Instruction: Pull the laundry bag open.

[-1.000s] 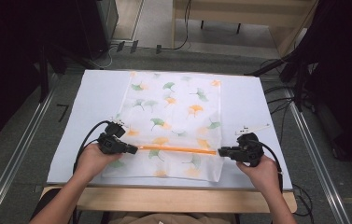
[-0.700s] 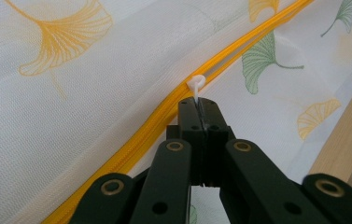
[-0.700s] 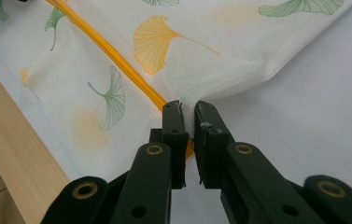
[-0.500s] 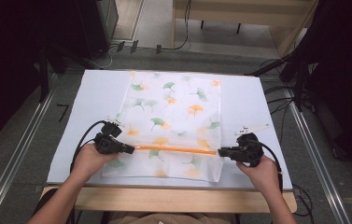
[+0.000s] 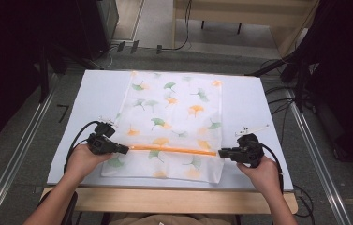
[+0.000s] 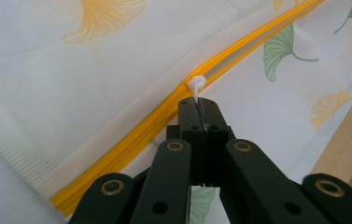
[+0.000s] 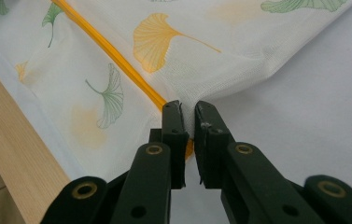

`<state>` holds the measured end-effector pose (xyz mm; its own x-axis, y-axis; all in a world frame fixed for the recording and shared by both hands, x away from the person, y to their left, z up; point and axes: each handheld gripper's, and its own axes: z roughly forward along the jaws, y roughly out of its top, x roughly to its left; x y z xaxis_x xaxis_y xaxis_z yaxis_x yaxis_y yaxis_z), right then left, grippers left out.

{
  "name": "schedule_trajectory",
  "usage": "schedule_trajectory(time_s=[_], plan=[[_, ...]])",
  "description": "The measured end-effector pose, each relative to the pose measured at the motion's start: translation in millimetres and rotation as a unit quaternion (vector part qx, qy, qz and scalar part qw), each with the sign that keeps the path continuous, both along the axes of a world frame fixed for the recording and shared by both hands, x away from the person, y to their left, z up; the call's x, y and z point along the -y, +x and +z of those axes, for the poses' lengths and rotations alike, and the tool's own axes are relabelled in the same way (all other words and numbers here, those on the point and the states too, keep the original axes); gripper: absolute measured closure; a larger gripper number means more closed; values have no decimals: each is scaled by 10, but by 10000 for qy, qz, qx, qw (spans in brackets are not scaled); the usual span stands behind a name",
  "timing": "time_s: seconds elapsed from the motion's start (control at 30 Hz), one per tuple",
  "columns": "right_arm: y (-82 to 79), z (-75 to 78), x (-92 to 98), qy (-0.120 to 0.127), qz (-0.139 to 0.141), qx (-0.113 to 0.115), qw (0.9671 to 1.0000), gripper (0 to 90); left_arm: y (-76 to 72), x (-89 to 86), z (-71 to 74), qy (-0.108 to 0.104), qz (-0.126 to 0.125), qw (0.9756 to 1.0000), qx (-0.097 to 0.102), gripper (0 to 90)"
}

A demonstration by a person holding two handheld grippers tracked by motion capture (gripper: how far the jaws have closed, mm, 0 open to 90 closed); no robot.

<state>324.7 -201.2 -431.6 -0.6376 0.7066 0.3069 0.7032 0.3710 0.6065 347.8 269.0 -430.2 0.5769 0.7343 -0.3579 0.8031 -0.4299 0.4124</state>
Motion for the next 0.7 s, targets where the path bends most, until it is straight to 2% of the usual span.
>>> schedule_trajectory(time_s=[0.13, 0.23, 0.37, 0.7], plan=[[3, -2, 3, -18, -17, 2, 10000, 854, -8, -101, -1, 84, 64, 9999, 7, 900], [4, -4, 2, -31, -24, -10, 10000, 854, -15, -193, 3, 65, 124, 9999, -16, 900], [5, -5, 0, -26, -1, -14, 10000, 854, -25, -212, 8, 12, 192, 9998, -22, 900], [6, -8, -1, -28, -1, -26, 10000, 853, -19, -224, 2, 13, 164, 9999, -21, 900]])
